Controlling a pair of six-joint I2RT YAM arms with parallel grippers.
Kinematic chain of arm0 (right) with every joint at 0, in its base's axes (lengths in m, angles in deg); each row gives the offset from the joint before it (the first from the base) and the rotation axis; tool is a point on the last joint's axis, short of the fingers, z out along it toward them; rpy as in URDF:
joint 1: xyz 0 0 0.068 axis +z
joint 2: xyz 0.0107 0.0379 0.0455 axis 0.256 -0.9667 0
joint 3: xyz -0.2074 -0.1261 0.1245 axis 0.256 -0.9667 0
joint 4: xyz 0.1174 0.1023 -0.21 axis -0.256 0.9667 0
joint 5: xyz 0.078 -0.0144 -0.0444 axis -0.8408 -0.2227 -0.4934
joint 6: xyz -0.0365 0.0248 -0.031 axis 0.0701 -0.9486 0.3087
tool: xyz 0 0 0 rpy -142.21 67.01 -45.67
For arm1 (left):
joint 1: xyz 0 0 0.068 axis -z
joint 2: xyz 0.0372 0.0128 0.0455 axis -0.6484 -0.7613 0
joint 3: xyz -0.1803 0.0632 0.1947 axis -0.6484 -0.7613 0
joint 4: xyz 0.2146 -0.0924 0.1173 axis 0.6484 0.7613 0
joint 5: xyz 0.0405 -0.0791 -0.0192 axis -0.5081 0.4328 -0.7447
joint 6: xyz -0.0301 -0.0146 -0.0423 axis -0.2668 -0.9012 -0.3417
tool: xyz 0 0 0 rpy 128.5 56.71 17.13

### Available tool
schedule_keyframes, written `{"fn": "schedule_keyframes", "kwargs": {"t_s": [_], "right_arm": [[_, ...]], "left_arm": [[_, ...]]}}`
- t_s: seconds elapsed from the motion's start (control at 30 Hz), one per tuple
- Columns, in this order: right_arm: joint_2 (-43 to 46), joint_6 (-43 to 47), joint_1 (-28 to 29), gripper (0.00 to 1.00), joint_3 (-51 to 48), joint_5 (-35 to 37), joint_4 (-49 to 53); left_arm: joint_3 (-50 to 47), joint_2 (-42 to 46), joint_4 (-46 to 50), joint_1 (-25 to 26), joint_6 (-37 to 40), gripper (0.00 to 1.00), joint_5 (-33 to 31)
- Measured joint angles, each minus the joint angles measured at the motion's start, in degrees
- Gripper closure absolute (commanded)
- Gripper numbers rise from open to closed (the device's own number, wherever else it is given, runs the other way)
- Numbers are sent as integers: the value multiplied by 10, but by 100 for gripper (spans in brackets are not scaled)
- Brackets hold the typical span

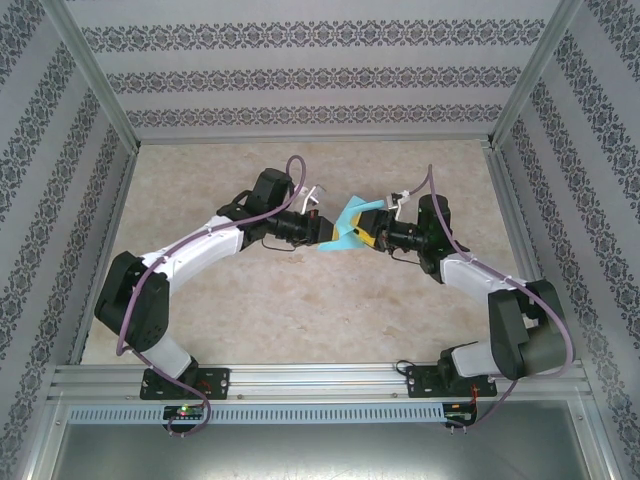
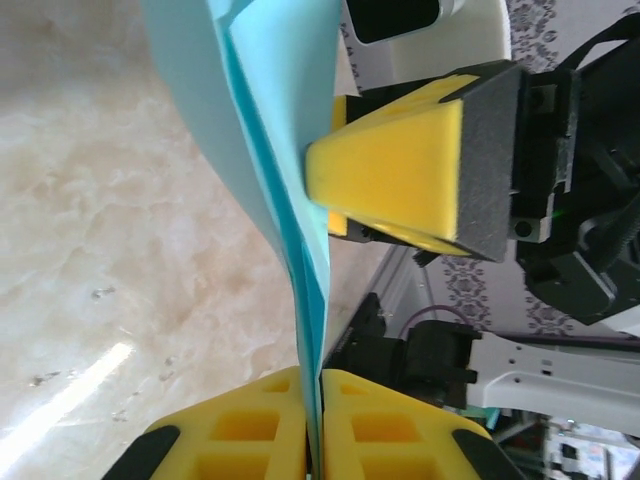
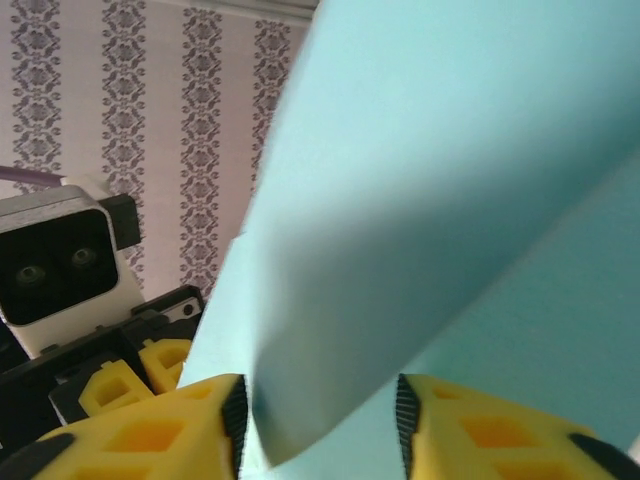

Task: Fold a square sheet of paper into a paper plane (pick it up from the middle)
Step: Turn over the paper at the center of the table.

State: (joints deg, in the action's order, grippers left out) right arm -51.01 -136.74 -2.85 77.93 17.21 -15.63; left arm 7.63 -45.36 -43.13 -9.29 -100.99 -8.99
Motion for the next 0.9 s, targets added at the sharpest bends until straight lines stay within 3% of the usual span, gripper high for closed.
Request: {"fn": "schedule_keyframes", "kwargs": {"t_s": [0.2, 0.4, 0.63, 0.77, 0.9], "right_arm": [[39, 50, -33, 43, 0, 8, 77], [54, 107, -53, 41, 8, 31, 169], [54, 130, -63, 40, 14, 38, 209], [54, 137, -67, 40, 19, 38, 214], [54, 141, -73, 38, 25, 37, 221]], "left_arm": [[71, -1, 150, 1, 108, 89, -93], [122, 0, 285, 16, 203, 89, -308], [123, -1, 367, 76, 275, 88, -616], [122, -14, 377, 114, 297, 88, -730], [118, -66, 378, 156, 309, 88, -799]]}}
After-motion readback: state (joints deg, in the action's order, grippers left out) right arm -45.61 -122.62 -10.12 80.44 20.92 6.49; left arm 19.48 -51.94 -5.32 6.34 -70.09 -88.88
